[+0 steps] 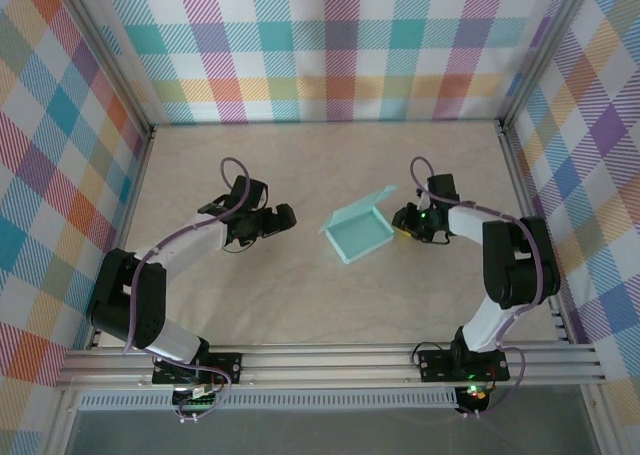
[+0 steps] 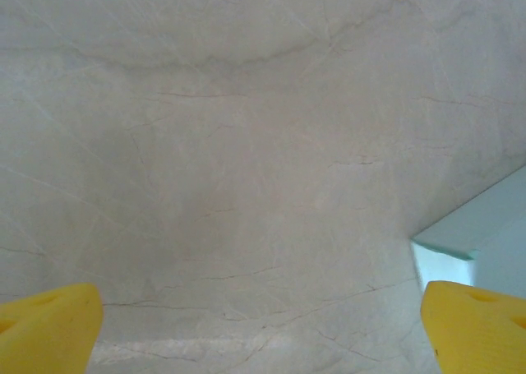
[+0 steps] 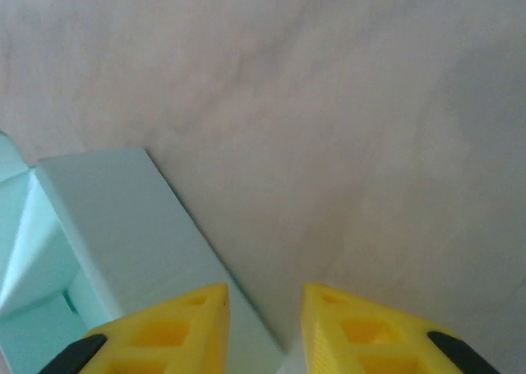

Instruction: Fold the paper box

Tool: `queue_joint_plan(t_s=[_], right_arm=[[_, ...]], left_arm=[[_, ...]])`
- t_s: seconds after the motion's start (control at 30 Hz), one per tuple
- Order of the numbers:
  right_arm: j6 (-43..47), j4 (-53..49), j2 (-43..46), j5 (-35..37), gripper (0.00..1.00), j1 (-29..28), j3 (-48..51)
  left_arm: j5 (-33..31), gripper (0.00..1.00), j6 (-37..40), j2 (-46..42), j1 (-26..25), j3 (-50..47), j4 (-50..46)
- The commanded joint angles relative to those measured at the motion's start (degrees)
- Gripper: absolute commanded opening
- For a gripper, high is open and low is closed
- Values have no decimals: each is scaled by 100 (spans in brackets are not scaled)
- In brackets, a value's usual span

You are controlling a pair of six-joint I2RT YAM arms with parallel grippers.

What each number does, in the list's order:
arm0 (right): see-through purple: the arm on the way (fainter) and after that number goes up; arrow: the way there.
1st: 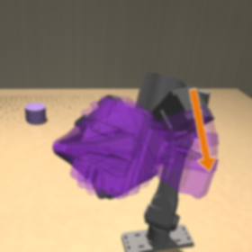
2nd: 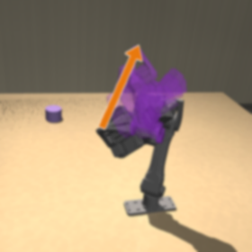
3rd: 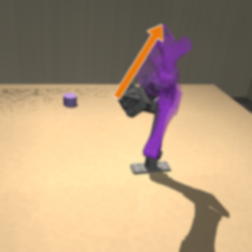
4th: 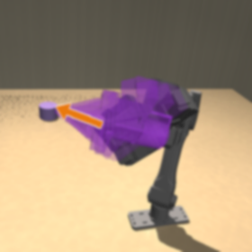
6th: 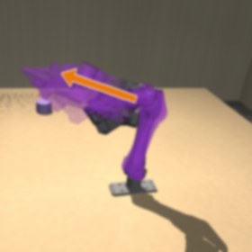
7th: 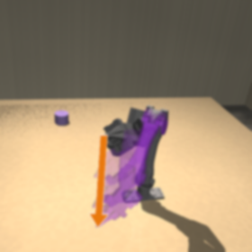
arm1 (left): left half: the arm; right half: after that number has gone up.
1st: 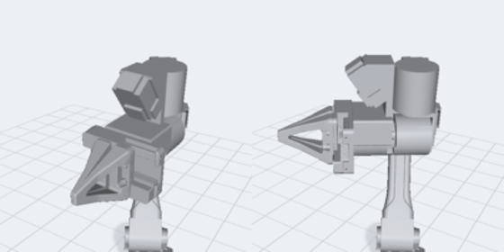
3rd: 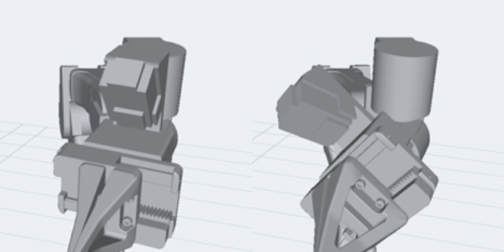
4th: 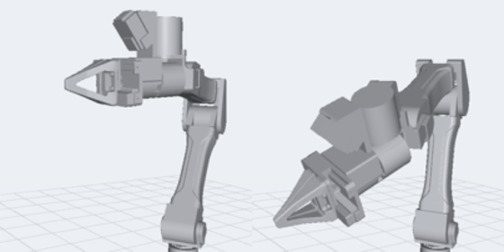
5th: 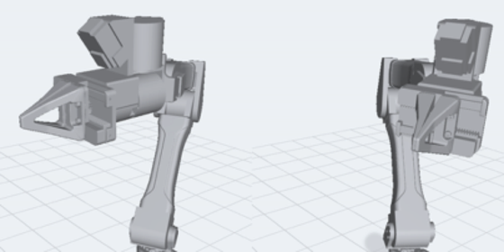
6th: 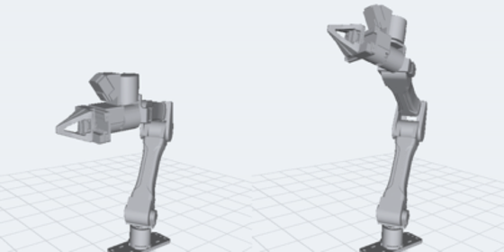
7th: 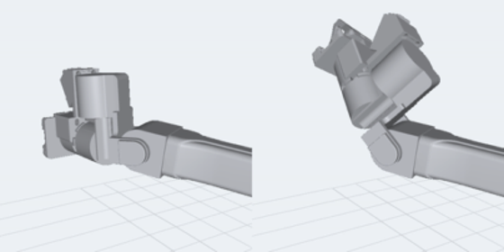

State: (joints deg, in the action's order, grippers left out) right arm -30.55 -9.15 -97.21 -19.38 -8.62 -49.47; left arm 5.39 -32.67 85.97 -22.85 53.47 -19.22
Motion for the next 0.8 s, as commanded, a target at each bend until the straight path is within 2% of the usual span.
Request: queue_joint_plan(t_s=[0.0,0.13,0.33,0.43,0.47,0.57,0.67,0.77], right_arm=[[-283,262,400,-161,28,-255,335],[-336,179,851,116,28,-606,570],[-22,-117,1452,475,28,-623,646],[2,-342,1604,1095,26,-583,605],[-77,-394,1543,1169,23,-500,587],[-136,-513,1145,943,17,-423,471],[-106,-73,1005,404,16,-464,671],[-2,25,994,299,16,-665,786]], left_arm=[[-86,99,-76,-167,-26,-82,200],[-225,100,104,-228,-22,13,112],[-679,100,544,-531,0,68,148],[-865,100,736,-581,0,120,164],[-903,100,777,-622,7,93,224],[-966,100,853,-759,0,26,279],[-1246,100,971,-855,-38,-3,501],[-1707,100,1437,-1031,-206,-112,617]])
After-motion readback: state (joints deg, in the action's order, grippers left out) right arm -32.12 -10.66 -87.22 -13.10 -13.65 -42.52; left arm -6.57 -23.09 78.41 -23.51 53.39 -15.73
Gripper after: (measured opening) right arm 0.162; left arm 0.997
